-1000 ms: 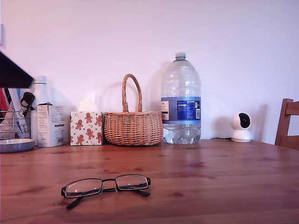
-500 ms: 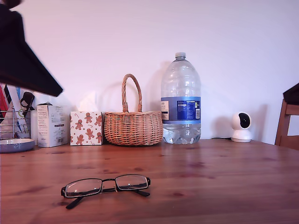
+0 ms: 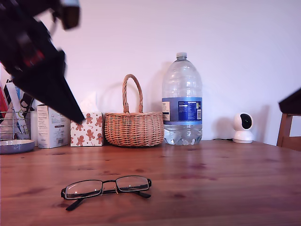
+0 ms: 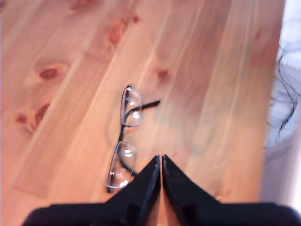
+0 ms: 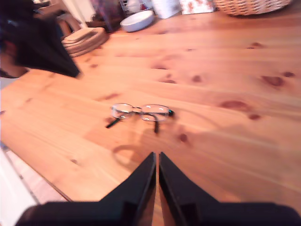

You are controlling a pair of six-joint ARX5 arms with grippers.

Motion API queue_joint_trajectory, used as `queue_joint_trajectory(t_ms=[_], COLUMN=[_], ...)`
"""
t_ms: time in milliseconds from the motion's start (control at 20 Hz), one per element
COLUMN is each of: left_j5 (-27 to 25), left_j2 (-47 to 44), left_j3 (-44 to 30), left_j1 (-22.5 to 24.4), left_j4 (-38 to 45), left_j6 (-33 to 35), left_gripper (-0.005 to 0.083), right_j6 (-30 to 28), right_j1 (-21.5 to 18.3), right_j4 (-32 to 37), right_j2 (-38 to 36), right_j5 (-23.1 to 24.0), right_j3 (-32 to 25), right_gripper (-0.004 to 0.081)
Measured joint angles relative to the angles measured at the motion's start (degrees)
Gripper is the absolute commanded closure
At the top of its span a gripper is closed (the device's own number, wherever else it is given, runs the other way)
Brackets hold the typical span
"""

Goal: Pick up the glasses and open them, then place them back on the table

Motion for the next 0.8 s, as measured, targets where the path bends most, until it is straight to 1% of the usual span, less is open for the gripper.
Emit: queue_joint_trajectory(t_ms=[150, 350, 500, 550, 600, 650, 800], left_j5=[-2.16, -3.32, -3.32, -3.32, -3.32, -3.34, -3.93], left_j2=[4.15, 7.67, 8.46, 8.57, 8.68, 8.96, 10.69], left_j3=[1.36, 3.10, 5.14, 5.57, 5.81, 5.90, 5.92], left_j1=[-0.63, -0.61, -0.63, -0.61, -0.61, -0.61, -0.63], left_j4=[-0.02, 0.00, 0.09, 0.13, 0.37, 1.05, 2.95], left_j6=[1.70, 3.63, 5.77, 5.77, 7.91, 8.63, 9.35], left_gripper=[0.0778, 0.0670, 0.0539, 0.0516, 0.0517, 0.0517, 0.0517], right_j6=[-0.04, -0.15, -1.73, -1.75, -1.77, -2.01, -4.15], right_j1=[1.42, 1.57, 1.57, 1.57, 1.57, 1.57, 1.57], right_j4=[4.07, 6.25, 10.43, 11.30, 11.93, 12.46, 14.43], right_j2=[2.45, 8.41, 12.20, 13.29, 14.56, 15.98, 20.11], right_j5=[-1.14, -1.18, -1.05, -0.83, -0.35, 0.22, 0.33], right_j3=[0.02, 0.00, 0.00, 0.00, 0.00, 0.00, 0.00], right_gripper=[0.0782, 0.0782, 0.0782, 0.0782, 0.0782, 0.0782, 0.0782])
